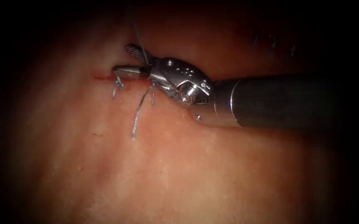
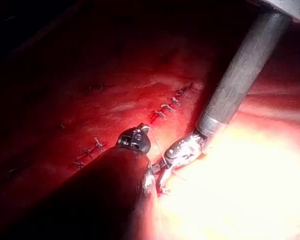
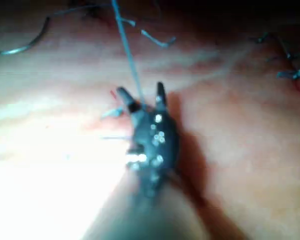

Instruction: Wound Closure

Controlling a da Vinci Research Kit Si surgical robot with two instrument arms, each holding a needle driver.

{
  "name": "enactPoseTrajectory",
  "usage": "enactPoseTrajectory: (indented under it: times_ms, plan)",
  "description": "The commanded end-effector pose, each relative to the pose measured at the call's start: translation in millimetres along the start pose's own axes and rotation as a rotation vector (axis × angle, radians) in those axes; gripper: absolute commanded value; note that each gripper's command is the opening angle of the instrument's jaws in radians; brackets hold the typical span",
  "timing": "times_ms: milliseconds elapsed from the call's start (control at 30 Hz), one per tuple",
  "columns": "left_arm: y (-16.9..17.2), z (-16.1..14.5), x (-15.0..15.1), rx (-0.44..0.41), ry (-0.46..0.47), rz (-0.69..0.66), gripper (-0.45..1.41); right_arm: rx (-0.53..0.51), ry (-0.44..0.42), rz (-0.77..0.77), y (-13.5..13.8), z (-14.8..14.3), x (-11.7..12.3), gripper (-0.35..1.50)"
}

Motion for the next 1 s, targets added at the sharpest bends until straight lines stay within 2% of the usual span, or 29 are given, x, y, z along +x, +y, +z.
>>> enactPoseTrajectory:
  times_ms: [33,100,167,233,267,300,333,467,733,800,833,867,933,1000]
  plan:
    - [-0.6,0.7,0.2,0.001,0.004,0.002,-0.45,0.003,0.002,-0.001,0.2,1.1,0.1,1.31]
    - [-0.5,0.7,0.3,0.003,0.006,0.001,-0.45,0.006,0.002,-0.001,0.2,1.2,0.2,1.28]
    - [-0.6,0.5,0.4,0.004,0.009,0.006,-0.45,0.015,-0.002,0.003,0.1,1.3,0.1,1.08]
    - [-0.6,0.4,0.5,0.005,0.011,0.005,-0.45,0.026,-0.007,0.002,0.0,1.3,0.0,0.74]
    - [-0.6,0.4,0.5,0.007,0.013,0.004,-0.45,0.034,-0.009,0.000,0.0,1.3,0.0,0.24]
    - [-0.6,0.4,0.6,0.007,0.013,0.004,-0.45,0.040,-0.010,-0.013,0.0,1.2,0.1,-0.13]
    - [-0.5,0.4,0.6,0.007,0.013,0.003,-0.45,0.046,-0.011,-0.020,0.0,1.2,0.1,-0.35]
    - [-0.5,0.4,0.7,0.007,0.013,0.010,-0.45,0.059,-0.003,-0.066,0.3,0.9,0.6,-0.35]
    - [-0.5,0.2,0.5,0.005,0.015,0.011,-0.45,0.023,0.088,-0.112,0.7,-1.0,3.4,-0.35]
    - [-0.8,-0.1,0.2,0.003,0.019,0.012,-0.45,0.027,0.124,-0.108,0.5,-1.1,3.9,0.66]
    - [-0.9,-0.3,0.2,0.001,0.024,0.012,-0.45,0.025,0.130,-0.107,0.3,-1.2,4.0,1.06]
    - [-1.0,-0.5,0.1,0.003,0.025,0.012,-0.45,0.023,0.130,-0.106,0.0,-1.2,4.1,1.27]
    - [-1.4,-1.1,0.0,0.011,0.029,0.009,-0.45,0.027,0.130,-0.107,-0.7,-1.2,4.0,1.40]
    - [-1.4,-1.3,0.0,0.011,0.027,0.008,-0.45,0.029,0.130,-0.107,-1.2,-1.1,4.0,1.45]
